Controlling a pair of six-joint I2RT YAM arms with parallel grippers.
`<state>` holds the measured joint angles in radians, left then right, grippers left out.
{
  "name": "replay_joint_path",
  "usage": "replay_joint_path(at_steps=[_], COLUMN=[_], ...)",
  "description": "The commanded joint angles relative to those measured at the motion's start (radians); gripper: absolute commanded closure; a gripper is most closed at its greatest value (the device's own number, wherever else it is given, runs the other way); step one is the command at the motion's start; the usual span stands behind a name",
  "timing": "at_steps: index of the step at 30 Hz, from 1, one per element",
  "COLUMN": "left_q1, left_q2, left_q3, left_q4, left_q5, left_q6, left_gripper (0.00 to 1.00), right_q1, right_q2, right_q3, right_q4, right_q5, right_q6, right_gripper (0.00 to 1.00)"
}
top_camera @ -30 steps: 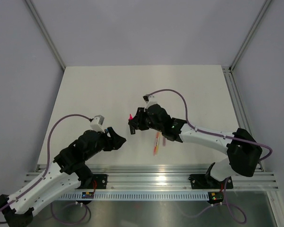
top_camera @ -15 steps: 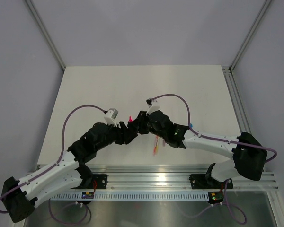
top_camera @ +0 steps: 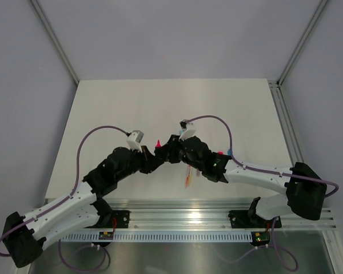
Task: Insert the pens into the pen caps
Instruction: Pick up the pen from the center of the board, then insert the pen cap onto the pen.
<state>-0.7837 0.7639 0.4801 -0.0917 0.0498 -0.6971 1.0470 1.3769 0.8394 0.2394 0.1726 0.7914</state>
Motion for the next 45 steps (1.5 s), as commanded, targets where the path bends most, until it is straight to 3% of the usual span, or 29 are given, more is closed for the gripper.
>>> replay_joint_path(at_steps=[1,2,5,6,8,11,13,16,17,19,27,37,45], left_q1=[-0.005,-0.005,-0.005,-0.005,-0.005,-0.003,-0.003,-0.005,-0.005,-0.005,-0.005,-0.006,-0.008], left_q2=[-0.037,-0.044,-0.069,-0.072,-0.074,-0.077,-0.080,-0.094,-0.095,-0.100,-0.109,-0.063,-0.064], left_q3=[-0.018,-0.029,-0.073,-0.083,-0.103,-0.113,-0.107,-0.095,-0.091,-0.092,-0.135,-0.190,-0.209], left_q4=[0.130,0.148,0.194,0.199,0.204,0.222,0.230,0.244,0.247,0.259,0.329,0.458,0.489], left_q5=[0.016,0.022,0.047,0.047,0.041,0.033,0.039,0.050,0.054,0.065,0.169,0.298,0.347], left_q6=[0.036,0.045,0.053,0.057,0.062,0.073,0.083,0.107,0.114,0.117,0.116,0.131,0.120], left_gripper=[1.00,1.00,1.00,1.00,1.00,1.00,1.00,1.00,1.00,1.00,1.00,1.00,1.00], right_q1=[0.019,0.019,0.015,0.015,0.012,-0.014,-0.051,-0.206,-0.299,-0.361,-0.544,-0.571,-0.620], right_q2=[-0.065,-0.079,-0.151,-0.174,-0.270,-0.410,-0.496,-0.577,-0.590,-0.581,-0.380,-0.098,0.056], right_q3=[-0.019,-0.022,0.003,0.015,0.026,-0.005,-0.061,-0.162,-0.181,-0.206,-0.131,-0.039,0.058], right_q4=[0.011,-0.015,-0.099,-0.195,-0.282,-0.406,-0.500,-0.589,-0.618,-0.652,-0.790,-0.781,-0.779], right_q5=[0.030,0.022,-0.004,0.001,-0.001,0.002,0.008,-0.043,-0.094,-0.102,-0.013,0.027,0.056], right_q6=[0.009,0.002,-0.066,-0.108,-0.150,-0.162,-0.135,-0.086,-0.075,-0.073,-0.142,-0.164,-0.205], right_gripper=[0.65,0.46,0.26,0.22,0.22,0.31,0.45,0.61,0.64,0.67,0.64,0.52,0.52])
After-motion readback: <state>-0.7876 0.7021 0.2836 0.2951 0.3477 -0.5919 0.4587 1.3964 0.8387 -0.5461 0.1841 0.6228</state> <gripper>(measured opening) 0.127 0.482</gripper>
